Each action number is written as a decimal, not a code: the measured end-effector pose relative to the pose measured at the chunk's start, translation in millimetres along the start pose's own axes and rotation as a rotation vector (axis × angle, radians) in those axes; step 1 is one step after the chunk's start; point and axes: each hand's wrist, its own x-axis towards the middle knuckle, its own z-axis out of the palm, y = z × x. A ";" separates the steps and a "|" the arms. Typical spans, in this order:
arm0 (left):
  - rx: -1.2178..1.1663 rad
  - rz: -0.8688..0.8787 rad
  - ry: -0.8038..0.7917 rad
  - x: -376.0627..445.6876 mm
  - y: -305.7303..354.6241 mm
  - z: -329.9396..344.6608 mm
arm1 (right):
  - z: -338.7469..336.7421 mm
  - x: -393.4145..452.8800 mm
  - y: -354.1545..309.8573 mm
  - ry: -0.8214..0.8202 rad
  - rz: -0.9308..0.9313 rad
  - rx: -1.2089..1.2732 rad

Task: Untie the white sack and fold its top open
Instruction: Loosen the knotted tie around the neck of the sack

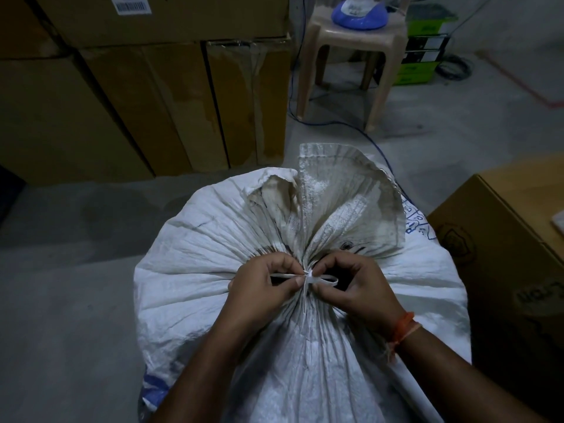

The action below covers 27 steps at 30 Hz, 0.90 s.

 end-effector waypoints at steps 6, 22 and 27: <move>-0.030 -0.005 -0.011 -1.6 3.2 1.7 | 0.9 -0.1 -1.1 -0.011 0.012 0.002; -0.067 -0.046 -0.022 3.8 -4.9 -8.0 | -0.2 -0.1 -0.9 -0.031 0.020 0.012; -0.079 -0.046 -0.015 2.7 -4.4 -5.2 | 0.3 0.0 -1.4 -0.031 0.020 0.005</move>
